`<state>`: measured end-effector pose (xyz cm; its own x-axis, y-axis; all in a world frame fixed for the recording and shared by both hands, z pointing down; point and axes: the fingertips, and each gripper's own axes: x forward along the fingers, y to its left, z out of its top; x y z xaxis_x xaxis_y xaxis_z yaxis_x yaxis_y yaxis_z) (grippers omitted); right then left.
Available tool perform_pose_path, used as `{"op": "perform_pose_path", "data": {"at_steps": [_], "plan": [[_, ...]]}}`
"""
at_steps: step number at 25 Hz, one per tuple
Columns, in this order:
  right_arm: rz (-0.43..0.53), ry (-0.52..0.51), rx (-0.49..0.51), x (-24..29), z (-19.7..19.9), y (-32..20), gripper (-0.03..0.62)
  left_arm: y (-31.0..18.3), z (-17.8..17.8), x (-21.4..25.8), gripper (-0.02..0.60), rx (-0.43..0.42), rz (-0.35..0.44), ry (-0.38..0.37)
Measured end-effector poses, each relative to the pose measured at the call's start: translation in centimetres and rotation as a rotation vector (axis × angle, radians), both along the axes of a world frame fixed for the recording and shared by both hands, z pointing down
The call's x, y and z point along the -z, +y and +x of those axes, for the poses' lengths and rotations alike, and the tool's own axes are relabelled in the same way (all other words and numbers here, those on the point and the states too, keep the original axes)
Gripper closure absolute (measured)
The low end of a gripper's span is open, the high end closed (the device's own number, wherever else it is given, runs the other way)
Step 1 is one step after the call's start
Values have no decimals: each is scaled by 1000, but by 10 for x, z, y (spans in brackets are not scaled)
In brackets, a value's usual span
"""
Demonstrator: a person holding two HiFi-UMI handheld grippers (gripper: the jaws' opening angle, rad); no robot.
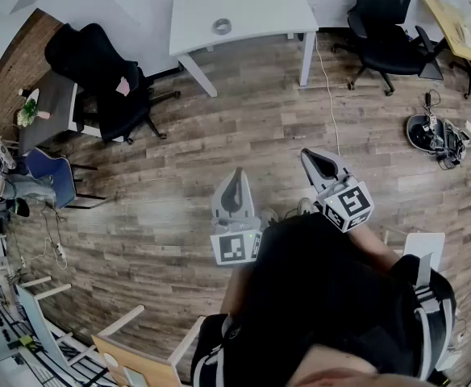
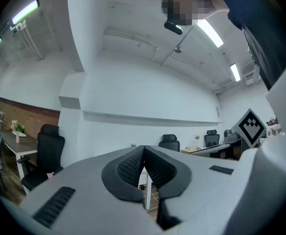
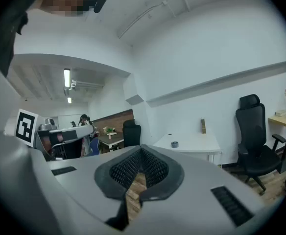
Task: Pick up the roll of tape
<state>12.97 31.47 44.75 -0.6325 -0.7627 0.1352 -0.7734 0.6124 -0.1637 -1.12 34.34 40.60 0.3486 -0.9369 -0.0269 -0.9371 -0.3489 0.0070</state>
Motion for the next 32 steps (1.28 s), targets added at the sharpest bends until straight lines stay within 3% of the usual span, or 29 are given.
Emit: {"op": "perform_pose_path", "data": {"at_steps": [20, 26, 32], "plan": [[6, -5, 42, -7, 50, 12, 582, 8, 54, -1, 558, 28, -7, -5], [18, 7, 66, -22, 65, -6, 582, 1, 68, -7, 558, 50, -9, 9], [-4, 7, 64, -35, 53, -47, 582, -42, 54, -26, 558, 51, -46, 5]]}}
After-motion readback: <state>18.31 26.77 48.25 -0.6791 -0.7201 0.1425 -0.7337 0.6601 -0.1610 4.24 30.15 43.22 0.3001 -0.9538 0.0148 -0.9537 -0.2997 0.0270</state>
